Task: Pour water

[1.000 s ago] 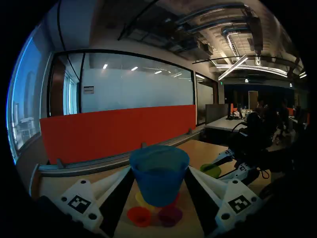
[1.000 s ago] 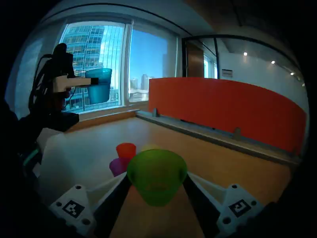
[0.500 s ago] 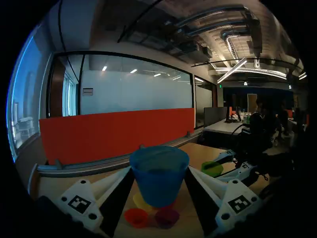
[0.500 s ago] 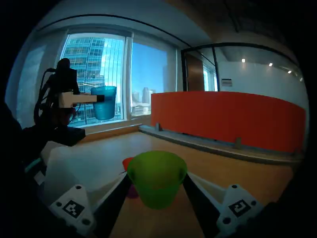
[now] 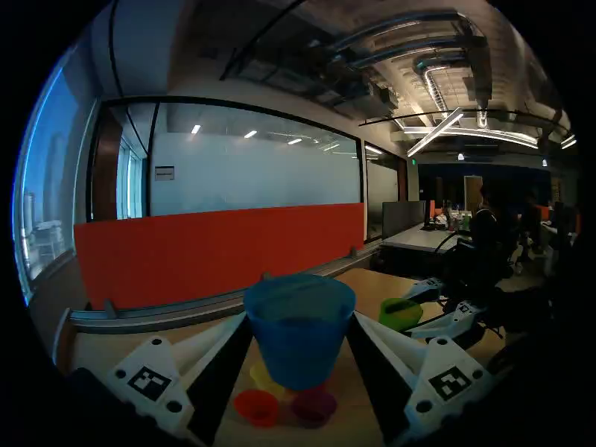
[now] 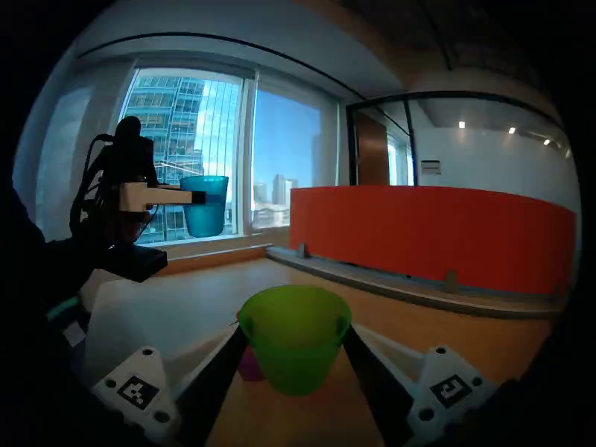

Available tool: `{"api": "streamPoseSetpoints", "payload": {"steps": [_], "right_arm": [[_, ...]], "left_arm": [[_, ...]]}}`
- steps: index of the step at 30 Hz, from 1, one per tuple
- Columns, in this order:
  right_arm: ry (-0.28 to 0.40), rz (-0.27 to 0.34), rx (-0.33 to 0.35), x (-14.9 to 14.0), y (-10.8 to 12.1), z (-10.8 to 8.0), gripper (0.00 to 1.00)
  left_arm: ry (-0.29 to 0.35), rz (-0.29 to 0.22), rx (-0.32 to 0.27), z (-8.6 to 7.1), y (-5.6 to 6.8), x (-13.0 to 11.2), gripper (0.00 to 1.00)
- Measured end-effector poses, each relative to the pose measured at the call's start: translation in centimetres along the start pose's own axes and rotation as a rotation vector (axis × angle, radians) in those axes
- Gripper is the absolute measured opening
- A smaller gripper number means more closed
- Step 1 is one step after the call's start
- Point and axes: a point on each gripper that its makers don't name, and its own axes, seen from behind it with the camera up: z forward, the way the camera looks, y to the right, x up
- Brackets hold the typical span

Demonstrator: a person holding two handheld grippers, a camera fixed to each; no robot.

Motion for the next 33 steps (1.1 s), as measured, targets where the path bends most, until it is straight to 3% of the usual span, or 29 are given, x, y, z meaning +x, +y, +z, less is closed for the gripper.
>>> {"api": "streamPoseSetpoints", "payload": {"steps": [21,33], "right_arm": [[0.000,-0.031,0.010,0.3,-0.5,0.3,0.91],[0.007,-0.028,0.043,0.6,-1.8,1.0,0.90]], "left_arm": [[0.001,0.004,0.005,-0.4,-0.3,-0.2,0.83],[0.020,0.048,-0.003,-0.6,0.1,-0.2,0.84]]}}
